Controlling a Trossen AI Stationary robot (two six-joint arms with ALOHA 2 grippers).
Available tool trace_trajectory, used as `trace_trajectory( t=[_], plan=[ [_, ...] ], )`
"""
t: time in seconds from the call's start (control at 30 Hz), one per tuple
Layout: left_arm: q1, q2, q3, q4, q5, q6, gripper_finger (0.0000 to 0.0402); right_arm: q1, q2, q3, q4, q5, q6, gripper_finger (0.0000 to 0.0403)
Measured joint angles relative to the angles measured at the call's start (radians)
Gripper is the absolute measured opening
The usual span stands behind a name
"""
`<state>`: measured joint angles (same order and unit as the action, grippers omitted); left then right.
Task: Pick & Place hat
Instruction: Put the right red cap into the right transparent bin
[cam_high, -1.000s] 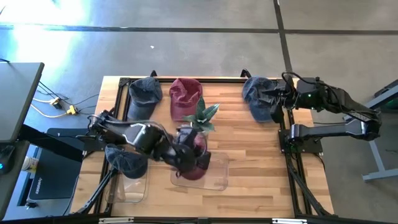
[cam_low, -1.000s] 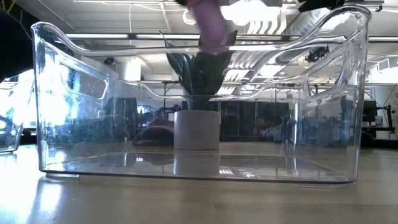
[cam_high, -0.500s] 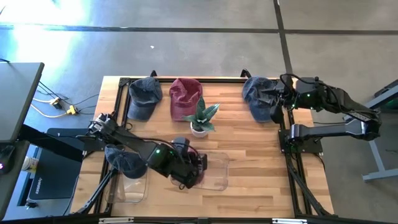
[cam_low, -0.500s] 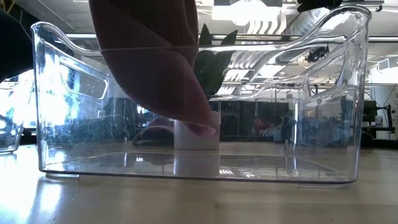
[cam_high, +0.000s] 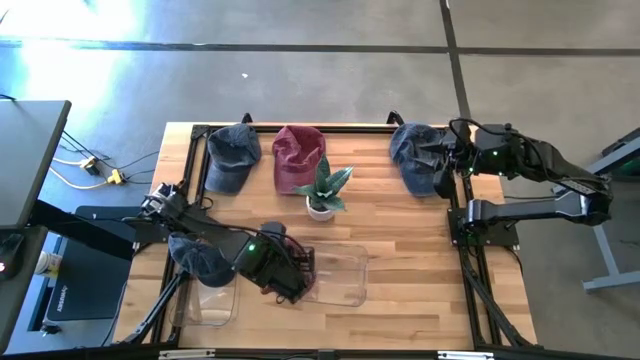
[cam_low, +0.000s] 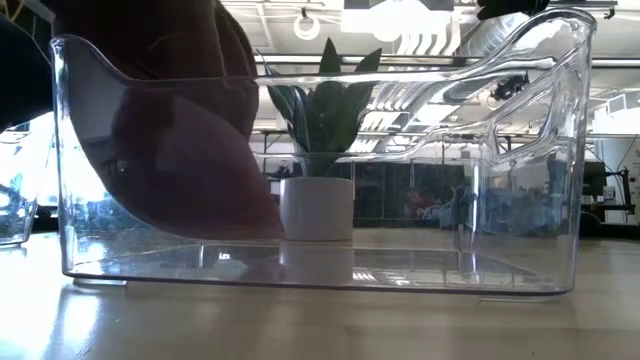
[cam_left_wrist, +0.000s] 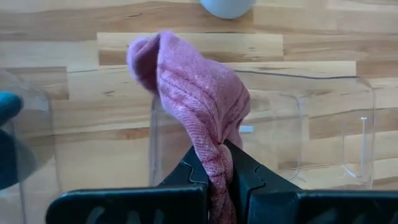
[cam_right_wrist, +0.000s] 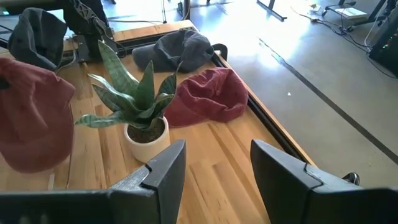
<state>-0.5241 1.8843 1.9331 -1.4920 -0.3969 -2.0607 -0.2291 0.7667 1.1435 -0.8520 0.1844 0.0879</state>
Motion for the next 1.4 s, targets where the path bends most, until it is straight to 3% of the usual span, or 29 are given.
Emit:
trace_trajectory(
  t=[0.17, 0.3, 0.47, 0.57, 0.83, 1.07, 1.17, 1.4],
  plan=[
    [-0.001, 0.0, 0.0, -0.006, -0.001, -0.007, 0.0018, 0.0, 0.001, 0.0, 0.001, 0.0, 0.007, 0.0177],
    [0.0, 0.0, 0.0, -0.023, 0.007, -0.004, 0.0068, 0.0, 0.001, 0.0, 0.004, -0.008, 0.008, 0.0177],
    [0.0, -0.004, 0.0, -0.081, 0.186, 0.01, 0.0139, 0.0, 0.0, 0.0, 0.004, -0.039, 0.038, 0.0177],
    [-0.008, -0.02, 0.025, -0.081, 0.186, 0.011, 0.0157, 0.0, 0.0, 0.0, 0.004, -0.045, 0.042, 0.0177],
    [-0.041, -0.055, 0.131, -0.036, 0.037, 0.076, 0.0152, 0.0, 0.0, 0.0, 0.004, -0.044, 0.064, 0.0177],
    [-0.05, -0.052, 0.154, 0.175, 0.111, 0.343, 0.0138, 0.0, 0.0, 0.0, 0.003, -0.211, 0.08, 0.0177],
    [-0.045, -0.05, 0.121, 0.156, 0.136, 0.349, 0.0129, 0.0, 0.001, 0.0, 0.003, -0.265, 0.083, 0.0177],
    [0.004, -0.029, 0.021, -0.016, 0.227, 0.295, 0.0109, 0.0, 0.005, 0.0, 0.003, -0.265, 0.096, 0.0177]
  ],
)
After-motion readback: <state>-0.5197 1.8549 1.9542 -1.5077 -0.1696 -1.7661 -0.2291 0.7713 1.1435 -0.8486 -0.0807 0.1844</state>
